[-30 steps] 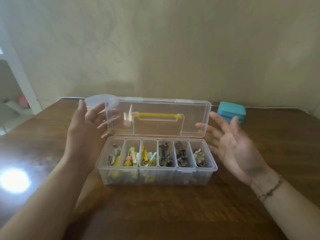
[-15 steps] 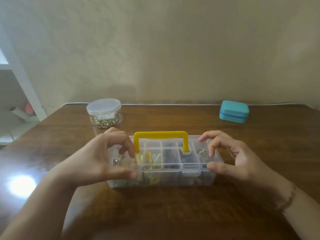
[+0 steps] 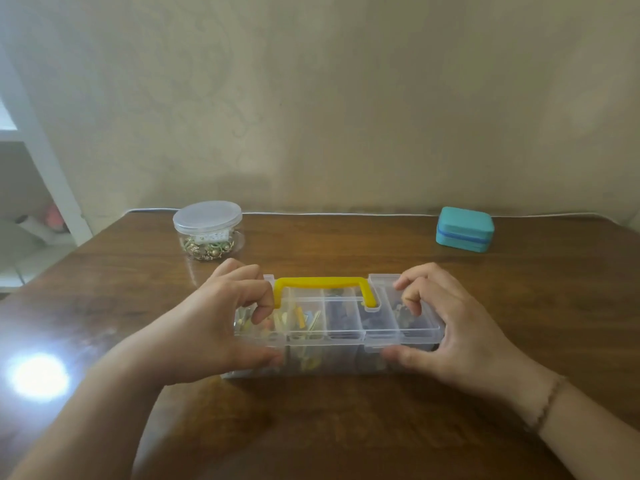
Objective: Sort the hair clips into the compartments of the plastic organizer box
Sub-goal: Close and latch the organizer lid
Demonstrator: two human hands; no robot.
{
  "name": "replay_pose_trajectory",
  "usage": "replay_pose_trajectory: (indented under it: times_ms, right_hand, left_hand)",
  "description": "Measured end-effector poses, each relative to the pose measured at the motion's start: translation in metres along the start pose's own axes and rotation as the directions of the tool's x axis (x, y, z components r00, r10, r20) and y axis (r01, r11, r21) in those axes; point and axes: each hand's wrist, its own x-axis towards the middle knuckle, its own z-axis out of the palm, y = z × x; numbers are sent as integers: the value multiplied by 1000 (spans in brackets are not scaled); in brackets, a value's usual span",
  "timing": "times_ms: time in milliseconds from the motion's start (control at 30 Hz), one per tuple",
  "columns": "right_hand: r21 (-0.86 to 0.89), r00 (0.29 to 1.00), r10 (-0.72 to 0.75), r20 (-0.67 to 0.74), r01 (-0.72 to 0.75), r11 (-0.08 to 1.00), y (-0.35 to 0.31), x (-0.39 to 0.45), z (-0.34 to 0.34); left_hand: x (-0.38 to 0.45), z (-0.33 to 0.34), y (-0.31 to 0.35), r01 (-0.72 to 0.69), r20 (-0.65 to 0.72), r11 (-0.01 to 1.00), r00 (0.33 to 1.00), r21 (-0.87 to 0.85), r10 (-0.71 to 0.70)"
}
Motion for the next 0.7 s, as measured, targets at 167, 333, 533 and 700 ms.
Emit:
replay_pose_trajectory:
  times_ms: [167,333,533,700]
  right_hand:
    - [-18,998,49,-42,-49,999,11,3,2]
    - [7,990,39,-135,-39,999,23,-4,-6]
    - [31,994,21,-103,-17,999,33,-5,-17]
    - [-116,995,90,34,-86,990,56,31,-30]
  left_hand:
    - [8,13,7,-39,-145,998,988,50,46]
    - [-2,2,-1,173,-114,965,982,196,-153]
    - [-4,2,0,402,-92,914,909,-54,-406]
    - [38,9,-10,475,-139,880,870,-19,-473]
